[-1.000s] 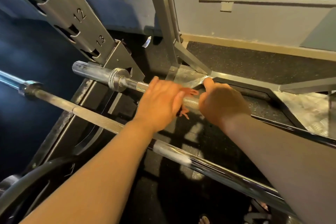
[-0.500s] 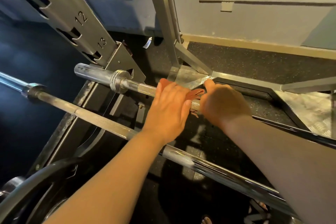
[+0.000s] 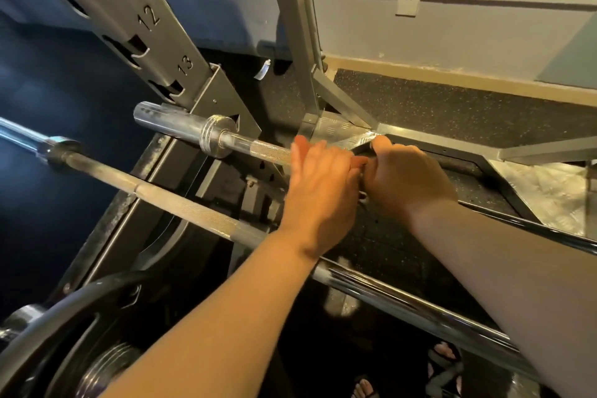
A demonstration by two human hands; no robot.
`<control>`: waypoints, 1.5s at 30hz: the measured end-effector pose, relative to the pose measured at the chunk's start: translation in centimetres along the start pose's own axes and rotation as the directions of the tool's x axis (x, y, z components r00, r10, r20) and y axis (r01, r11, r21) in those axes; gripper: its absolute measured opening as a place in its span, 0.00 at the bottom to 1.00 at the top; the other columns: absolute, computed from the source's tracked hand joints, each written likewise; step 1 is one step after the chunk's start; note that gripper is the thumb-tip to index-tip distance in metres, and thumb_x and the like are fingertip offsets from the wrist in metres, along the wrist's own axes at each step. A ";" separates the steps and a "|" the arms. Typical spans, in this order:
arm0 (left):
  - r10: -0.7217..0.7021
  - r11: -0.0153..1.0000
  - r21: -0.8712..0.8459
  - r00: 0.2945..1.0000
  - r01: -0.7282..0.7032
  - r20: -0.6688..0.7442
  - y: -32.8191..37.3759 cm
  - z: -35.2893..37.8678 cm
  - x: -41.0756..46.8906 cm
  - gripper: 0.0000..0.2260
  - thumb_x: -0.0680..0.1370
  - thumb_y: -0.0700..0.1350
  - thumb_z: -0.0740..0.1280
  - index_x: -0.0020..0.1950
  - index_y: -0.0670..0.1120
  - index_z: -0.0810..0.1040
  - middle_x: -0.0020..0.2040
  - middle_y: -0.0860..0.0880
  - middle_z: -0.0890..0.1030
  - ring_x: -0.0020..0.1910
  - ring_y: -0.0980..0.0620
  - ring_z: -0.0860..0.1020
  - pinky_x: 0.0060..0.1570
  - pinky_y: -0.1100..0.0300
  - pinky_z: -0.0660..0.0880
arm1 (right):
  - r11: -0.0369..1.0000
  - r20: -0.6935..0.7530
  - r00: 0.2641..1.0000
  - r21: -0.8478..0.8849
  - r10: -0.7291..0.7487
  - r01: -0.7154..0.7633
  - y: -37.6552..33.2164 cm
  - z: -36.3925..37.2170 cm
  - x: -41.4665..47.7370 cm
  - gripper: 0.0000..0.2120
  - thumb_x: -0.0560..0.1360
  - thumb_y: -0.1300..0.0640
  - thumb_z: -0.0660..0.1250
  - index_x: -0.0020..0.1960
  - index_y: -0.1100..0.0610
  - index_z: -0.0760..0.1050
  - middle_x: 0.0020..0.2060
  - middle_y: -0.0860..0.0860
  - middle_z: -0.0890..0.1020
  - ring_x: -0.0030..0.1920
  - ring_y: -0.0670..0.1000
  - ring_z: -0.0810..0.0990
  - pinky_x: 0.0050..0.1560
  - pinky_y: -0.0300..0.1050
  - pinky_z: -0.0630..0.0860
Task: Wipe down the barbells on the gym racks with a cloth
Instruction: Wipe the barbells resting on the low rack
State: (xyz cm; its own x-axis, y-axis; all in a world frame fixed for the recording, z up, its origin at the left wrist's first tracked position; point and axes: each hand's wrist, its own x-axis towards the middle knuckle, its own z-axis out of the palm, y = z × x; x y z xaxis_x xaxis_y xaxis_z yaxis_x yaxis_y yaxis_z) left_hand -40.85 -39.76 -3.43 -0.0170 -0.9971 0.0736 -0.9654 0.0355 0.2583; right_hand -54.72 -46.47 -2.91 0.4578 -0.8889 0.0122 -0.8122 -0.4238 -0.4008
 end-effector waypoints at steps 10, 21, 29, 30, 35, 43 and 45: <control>-0.395 0.919 -0.095 0.900 0.384 -0.182 -5.0 -1.0 1.9 0.10 0.84 0.47 0.55 0.49 0.49 0.74 0.50 0.49 0.72 0.62 0.45 0.70 0.77 0.38 0.52 | 1.000 0.046 0.999 0.007 -0.019 0.018 -0.1 -0.6 0.1 0.14 0.83 0.54 0.53 0.61 0.57 0.73 0.39 0.54 0.79 0.42 0.55 0.79 0.42 0.52 0.79; -0.020 1.000 -0.003 0.999 0.020 -0.027 -4.8 -0.9 0.2 0.15 0.86 0.52 0.50 0.61 0.52 0.75 0.55 0.55 0.74 0.64 0.53 0.69 0.79 0.46 0.50 | 1.000 0.060 0.998 -0.011 0.007 -0.006 -0.4 -0.7 0.0 0.13 0.84 0.53 0.53 0.57 0.57 0.74 0.39 0.54 0.78 0.41 0.55 0.78 0.41 0.50 0.76; -0.289 0.957 -0.019 0.950 0.289 -0.117 -1.4 -0.2 2.0 0.12 0.82 0.45 0.54 0.49 0.49 0.78 0.48 0.52 0.71 0.61 0.47 0.70 0.79 0.38 0.47 | 0.998 0.114 0.993 0.039 0.035 -0.040 -0.1 -0.7 0.2 0.14 0.84 0.51 0.53 0.64 0.55 0.71 0.47 0.55 0.80 0.45 0.55 0.76 0.45 0.49 0.71; -0.193 0.981 -0.007 0.975 0.194 -0.112 -0.4 0.4 1.7 0.11 0.81 0.45 0.55 0.48 0.49 0.77 0.48 0.53 0.71 0.61 0.47 0.70 0.78 0.38 0.48 | 0.998 0.121 0.992 0.043 0.044 -0.049 -0.3 -0.7 0.3 0.14 0.84 0.51 0.53 0.63 0.54 0.71 0.47 0.55 0.79 0.45 0.55 0.76 0.44 0.49 0.70; -0.014 0.997 -0.080 0.999 0.011 -0.038 -0.8 -0.2 0.3 0.14 0.86 0.50 0.52 0.59 0.52 0.77 0.53 0.54 0.74 0.61 0.52 0.70 0.79 0.45 0.49 | 0.998 0.113 0.993 0.032 0.045 -0.049 -0.1 -0.6 0.4 0.13 0.84 0.49 0.53 0.62 0.53 0.71 0.47 0.54 0.80 0.43 0.54 0.74 0.44 0.48 0.68; -0.394 0.909 -0.206 0.908 0.361 -0.146 -3.3 -0.6 0.9 0.12 0.85 0.47 0.54 0.54 0.47 0.76 0.55 0.48 0.75 0.68 0.44 0.70 0.78 0.40 0.50 | 0.999 0.153 0.988 0.023 0.027 -0.031 0.1 -0.8 0.4 0.12 0.83 0.54 0.55 0.61 0.55 0.73 0.37 0.51 0.77 0.38 0.52 0.77 0.37 0.46 0.69; -0.345 0.917 -0.246 0.933 0.313 -0.098 -0.3 0.3 0.7 0.15 0.84 0.48 0.52 0.57 0.46 0.77 0.59 0.47 0.76 0.74 0.45 0.63 0.78 0.38 0.46 | 0.998 0.169 0.984 0.020 0.051 -0.055 0.0 -1.0 0.3 0.12 0.83 0.54 0.55 0.60 0.56 0.74 0.38 0.53 0.78 0.40 0.53 0.78 0.39 0.47 0.69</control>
State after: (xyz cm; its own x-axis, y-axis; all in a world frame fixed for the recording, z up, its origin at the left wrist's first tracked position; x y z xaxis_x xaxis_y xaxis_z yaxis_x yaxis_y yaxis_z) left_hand -40.64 -40.53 -3.71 0.3429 -0.9364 0.0739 -0.8267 -0.2635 0.4971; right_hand -54.95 -46.90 -1.98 0.4705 -0.8672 -0.1632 -0.8288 -0.3708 -0.4191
